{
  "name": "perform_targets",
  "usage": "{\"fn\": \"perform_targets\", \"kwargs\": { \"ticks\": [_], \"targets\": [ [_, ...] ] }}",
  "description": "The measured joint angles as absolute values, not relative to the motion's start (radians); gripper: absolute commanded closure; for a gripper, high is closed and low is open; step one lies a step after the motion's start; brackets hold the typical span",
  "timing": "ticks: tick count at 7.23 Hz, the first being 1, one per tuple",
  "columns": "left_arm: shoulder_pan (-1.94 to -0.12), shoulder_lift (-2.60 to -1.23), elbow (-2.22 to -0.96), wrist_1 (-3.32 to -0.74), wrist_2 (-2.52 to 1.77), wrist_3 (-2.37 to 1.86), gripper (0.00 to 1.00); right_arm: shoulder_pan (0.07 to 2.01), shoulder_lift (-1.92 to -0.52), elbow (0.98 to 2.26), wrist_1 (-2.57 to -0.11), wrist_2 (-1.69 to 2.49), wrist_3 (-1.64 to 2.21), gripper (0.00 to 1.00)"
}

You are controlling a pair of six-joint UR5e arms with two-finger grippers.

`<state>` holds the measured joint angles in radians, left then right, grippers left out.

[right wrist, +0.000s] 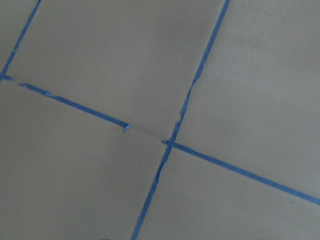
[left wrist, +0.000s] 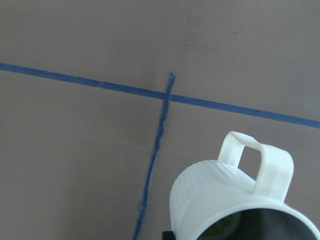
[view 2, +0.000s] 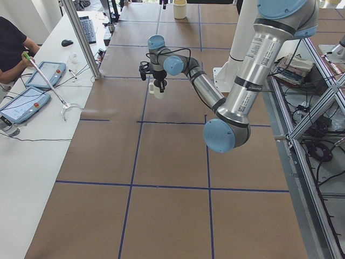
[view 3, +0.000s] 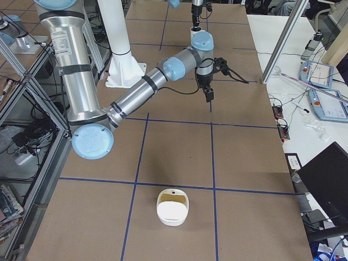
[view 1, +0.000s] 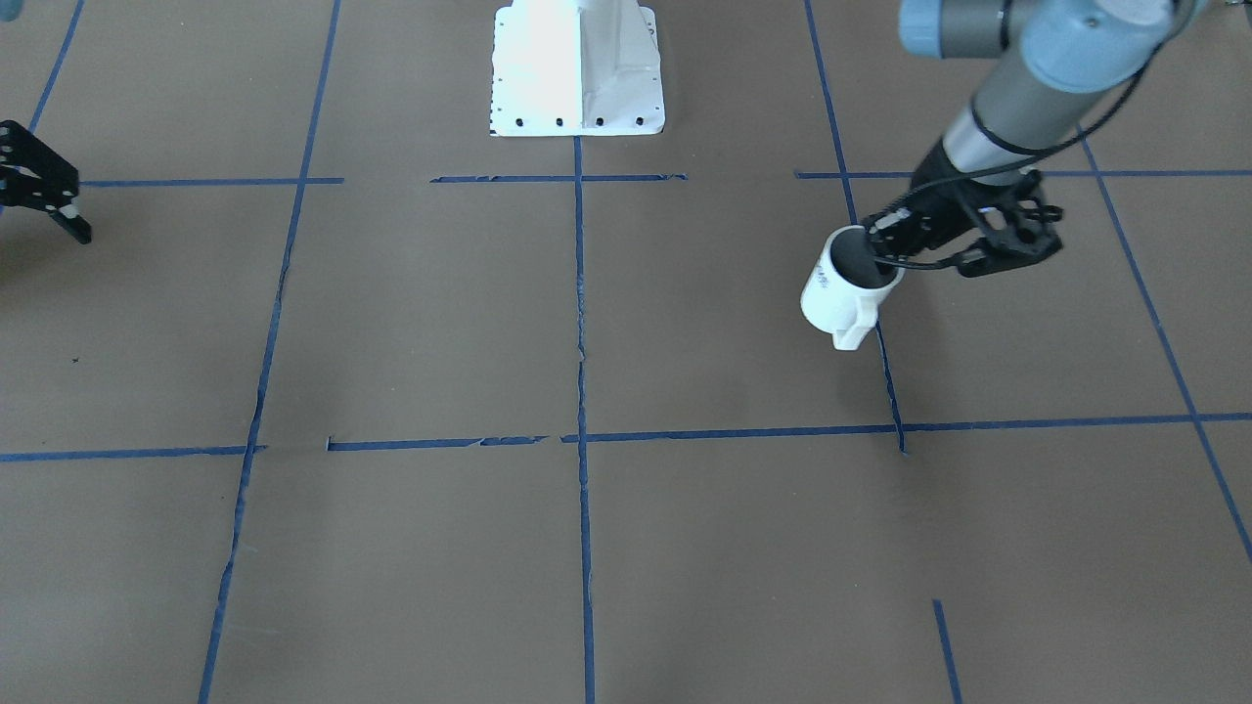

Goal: Left arm hands cup to right arm to dump lemon

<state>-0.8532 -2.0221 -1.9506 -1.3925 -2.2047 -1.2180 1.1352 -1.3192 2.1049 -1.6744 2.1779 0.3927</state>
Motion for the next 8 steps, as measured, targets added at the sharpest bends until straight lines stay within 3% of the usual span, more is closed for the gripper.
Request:
{"fn": "perform_targets", "kwargs": {
  "ticks": [3, 8],
  "targets": [
    [-0.783, -2.305, -1.749, -1.359, -2.212, -1.531, 1.0, 0.815, -1.189, 2.176, -1.675, 1.679, 0.715, 0.0],
    [-0.776, -2.489, -1.596, -1.423, -2.215, -1.771, 1.0, 0.417, -1.196, 2.194, -1.412, 1.232, 0.867, 0.0]
  ]
}}
